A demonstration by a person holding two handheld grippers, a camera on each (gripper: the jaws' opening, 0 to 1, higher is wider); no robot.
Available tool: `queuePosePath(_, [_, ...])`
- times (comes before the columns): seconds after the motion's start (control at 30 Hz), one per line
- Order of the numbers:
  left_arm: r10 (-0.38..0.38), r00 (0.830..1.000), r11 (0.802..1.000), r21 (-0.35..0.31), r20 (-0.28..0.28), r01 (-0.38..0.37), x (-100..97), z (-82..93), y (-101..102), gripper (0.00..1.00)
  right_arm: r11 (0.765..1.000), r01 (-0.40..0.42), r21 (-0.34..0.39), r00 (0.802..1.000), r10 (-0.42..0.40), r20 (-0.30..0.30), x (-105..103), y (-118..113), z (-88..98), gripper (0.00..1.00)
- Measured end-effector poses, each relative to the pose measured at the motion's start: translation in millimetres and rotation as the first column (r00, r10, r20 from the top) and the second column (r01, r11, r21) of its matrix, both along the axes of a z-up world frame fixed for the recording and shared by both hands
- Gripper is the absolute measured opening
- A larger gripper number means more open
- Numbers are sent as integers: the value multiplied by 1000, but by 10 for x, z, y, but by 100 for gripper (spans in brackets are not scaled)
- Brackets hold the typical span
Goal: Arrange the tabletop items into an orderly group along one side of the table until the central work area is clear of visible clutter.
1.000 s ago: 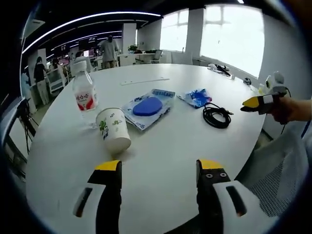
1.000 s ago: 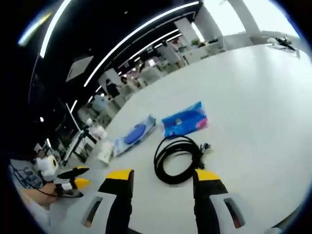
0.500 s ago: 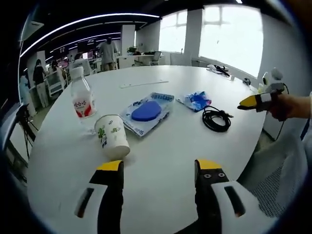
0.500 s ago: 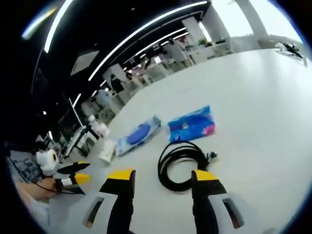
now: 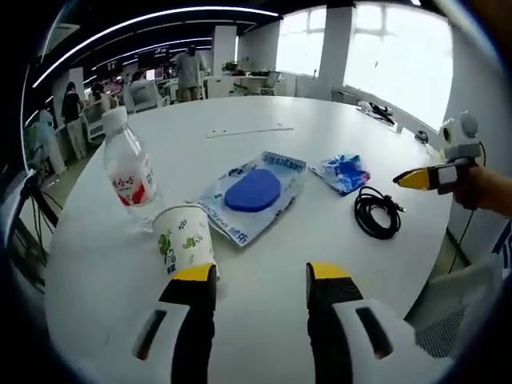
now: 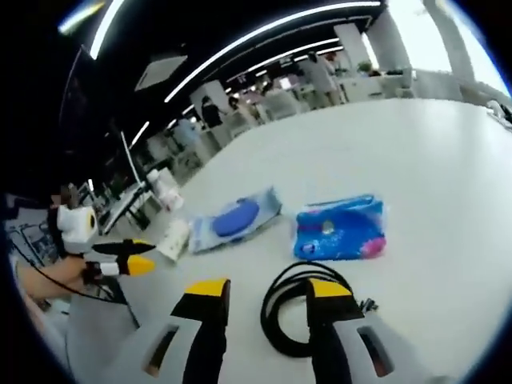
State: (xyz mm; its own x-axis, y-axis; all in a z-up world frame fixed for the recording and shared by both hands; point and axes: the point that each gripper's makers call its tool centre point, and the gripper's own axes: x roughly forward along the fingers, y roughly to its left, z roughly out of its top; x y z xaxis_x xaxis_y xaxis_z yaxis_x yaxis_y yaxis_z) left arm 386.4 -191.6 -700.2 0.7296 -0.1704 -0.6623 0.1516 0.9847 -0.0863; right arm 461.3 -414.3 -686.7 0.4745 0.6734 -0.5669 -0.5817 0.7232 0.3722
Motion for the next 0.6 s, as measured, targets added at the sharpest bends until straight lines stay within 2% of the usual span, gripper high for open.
queuePosePath(0.07, [21, 1000, 1000, -19, -20, -21, 33, -50, -3, 43, 1000, -26, -18, 1000, 26, 3, 82, 63, -5, 35])
queuePosePath(0.2, [105, 993, 985, -130, -63, -112, 128, -128, -72, 38, 993, -91, -69, 995, 93, 34, 275, 180, -2, 32])
queuePosePath(0.3, [148, 986, 978, -134, -77, -157, 217, -180, -54, 39, 987, -126, -102, 990, 131, 45, 446, 287, -18, 31])
queuePosePath(0.4, [213, 970, 959, -165, -115, -230, 289, -260, -32, 39, 979, -161, -126, 984, 168, 52, 590, 434, -56, 31])
queuePosePath(0.5, [246, 954, 946, -169, -173, -275, 320, -365, -13, 33, 957, -238, -163, 966, 251, 58, 706, 637, -116, 27])
queuePosePath(0.6, [290, 941, 935, -160, -174, -317, 385, -422, 38, 32, 935, -297, -193, 949, 311, 44, 796, 835, -178, 27])
